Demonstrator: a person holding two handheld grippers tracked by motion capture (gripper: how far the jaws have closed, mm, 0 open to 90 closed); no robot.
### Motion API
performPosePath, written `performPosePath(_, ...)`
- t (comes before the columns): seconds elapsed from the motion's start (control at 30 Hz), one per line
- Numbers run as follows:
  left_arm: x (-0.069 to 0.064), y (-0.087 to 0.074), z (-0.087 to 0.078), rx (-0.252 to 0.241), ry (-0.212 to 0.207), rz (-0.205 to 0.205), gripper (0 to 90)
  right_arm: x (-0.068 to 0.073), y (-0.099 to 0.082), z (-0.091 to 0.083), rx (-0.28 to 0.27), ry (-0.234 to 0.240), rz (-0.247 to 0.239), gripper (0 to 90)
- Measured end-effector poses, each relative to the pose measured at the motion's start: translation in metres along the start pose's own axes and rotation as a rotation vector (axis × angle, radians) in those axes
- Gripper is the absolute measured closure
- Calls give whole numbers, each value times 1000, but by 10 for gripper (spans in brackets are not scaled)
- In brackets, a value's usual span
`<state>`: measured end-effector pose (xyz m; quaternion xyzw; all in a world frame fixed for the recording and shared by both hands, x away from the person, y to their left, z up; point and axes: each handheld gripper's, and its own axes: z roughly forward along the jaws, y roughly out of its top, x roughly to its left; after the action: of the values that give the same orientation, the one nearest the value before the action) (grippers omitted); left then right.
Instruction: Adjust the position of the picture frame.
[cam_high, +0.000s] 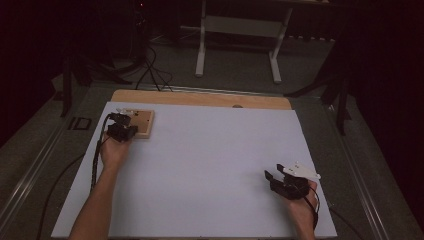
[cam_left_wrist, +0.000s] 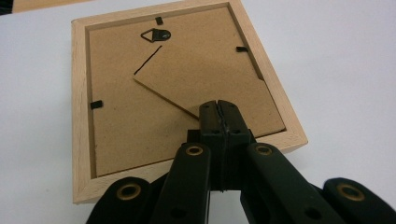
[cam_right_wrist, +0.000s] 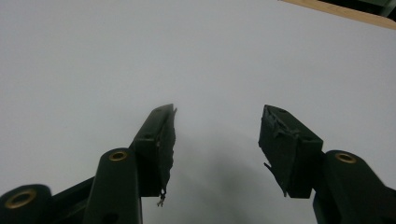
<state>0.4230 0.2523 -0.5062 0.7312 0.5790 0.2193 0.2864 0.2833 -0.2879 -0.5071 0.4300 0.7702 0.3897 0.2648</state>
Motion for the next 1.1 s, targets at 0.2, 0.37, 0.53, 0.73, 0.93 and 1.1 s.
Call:
performPosePath(0.2,-9,-1,-2,3,-36,21,900,1,0,0,1,1,-4,452)
performPosePath(0.37,-23,-5,-5,4,-69,61,900,1,1,0,1,1,-5,452)
performPosePath(0.53,-33,-8,-8,2,-89,89,900,1,1,0,1,1,-4,452)
performPosePath(0.73,-45,-12,-13,2,-93,169,900,1,1,0,0,2,-3,452)
performPosePath(0.93,-35,-11,-15,7,-97,201,852,-1,0,-2,-8,-2,5,452)
performPosePath(1.1,-11,-8,-23,-74,-52,145,704,-1,0,-1,-6,1,3,451)
